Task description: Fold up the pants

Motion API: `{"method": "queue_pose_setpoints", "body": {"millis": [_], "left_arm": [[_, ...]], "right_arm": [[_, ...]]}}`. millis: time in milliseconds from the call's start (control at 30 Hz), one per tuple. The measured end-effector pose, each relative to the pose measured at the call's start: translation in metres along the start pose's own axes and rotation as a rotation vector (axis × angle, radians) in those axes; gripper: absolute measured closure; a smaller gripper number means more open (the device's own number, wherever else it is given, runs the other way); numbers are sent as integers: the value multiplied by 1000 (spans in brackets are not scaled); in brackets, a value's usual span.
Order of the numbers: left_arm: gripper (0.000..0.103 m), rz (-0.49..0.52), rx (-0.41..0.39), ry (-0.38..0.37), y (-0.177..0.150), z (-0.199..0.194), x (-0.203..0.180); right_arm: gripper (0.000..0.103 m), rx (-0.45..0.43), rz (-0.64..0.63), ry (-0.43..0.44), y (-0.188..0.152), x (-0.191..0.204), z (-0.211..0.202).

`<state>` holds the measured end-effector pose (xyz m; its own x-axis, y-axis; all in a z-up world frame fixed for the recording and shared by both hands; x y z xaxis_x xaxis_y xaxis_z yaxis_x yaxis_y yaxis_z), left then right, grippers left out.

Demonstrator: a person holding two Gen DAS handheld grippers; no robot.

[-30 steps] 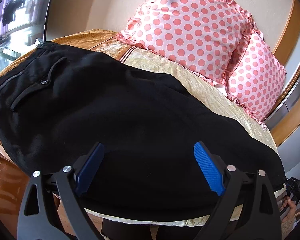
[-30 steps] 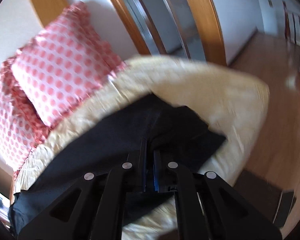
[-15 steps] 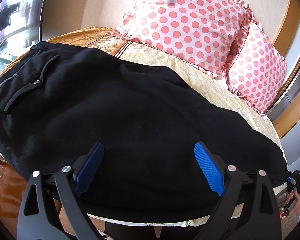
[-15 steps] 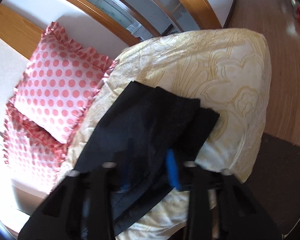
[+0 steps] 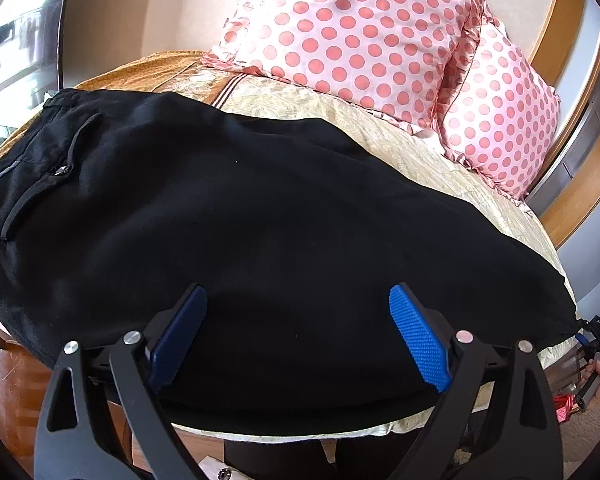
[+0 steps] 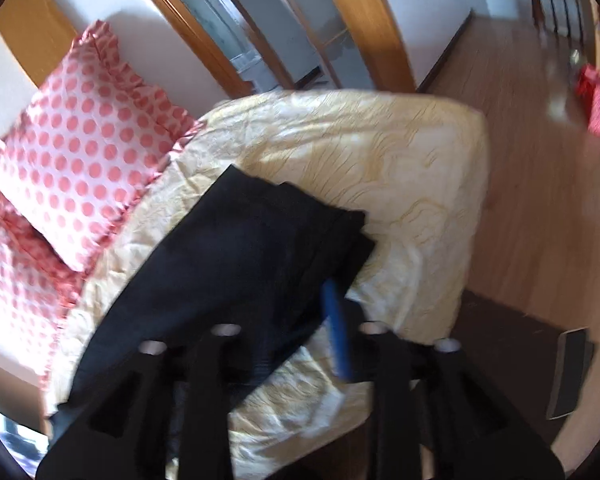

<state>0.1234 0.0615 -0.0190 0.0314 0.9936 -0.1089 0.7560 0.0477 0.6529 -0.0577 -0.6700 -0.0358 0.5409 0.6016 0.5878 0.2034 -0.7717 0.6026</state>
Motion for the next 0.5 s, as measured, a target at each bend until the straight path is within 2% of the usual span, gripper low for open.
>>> {"method": "queue_pose_setpoints", "body": {"millis": [33,100,133,167,200,267,333,400,433,500], "left_arm": [[10,1,-2,-4,-1,0,0],[10,6,-5,-9,-2,-1,0],[10,10,-6,-11,-2,-1,0],[10,15,-7,-12,-2,-1,0],[10,23,-8,-12,-2,-1,0],[10,35,-15,-8,-3,-1,1],[11,33,-24,-8,-5,-3,3],[11,14,-28,-20,-8,-7,7],[11,-1,-28,-40,-8,-10,9],[11,-33,-30,-93,-9,-18,17]], "right_arm": [[30,-60,-37,-57,3,4,-16],[31,-130,-121,-101,4,19,-35],[32,-155,-201,-68,2,39,-43],[32,-146,-283,7,-3,62,-46],[32,-115,-350,84,-10,81,-45],[32,30,-532,304,-45,141,-35],[34,174,-721,497,-96,199,-26],[40,266,-889,586,-146,239,-21],[47,312,-990,630,-177,259,-18],[54,367,-1112,681,-217,280,-15]]}}
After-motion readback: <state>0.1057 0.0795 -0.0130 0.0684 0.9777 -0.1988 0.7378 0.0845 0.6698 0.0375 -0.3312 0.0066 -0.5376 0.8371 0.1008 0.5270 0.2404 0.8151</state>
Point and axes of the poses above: each gripper's, at about its wrist camera, not at the fingertips, and z roughly the way its jaws point, x to its left, y to its top, the point moved 4 cm from there along z, roughly the way its jaws point, and after that the axes turned 15 degrees about y, right-handed, at the moved point
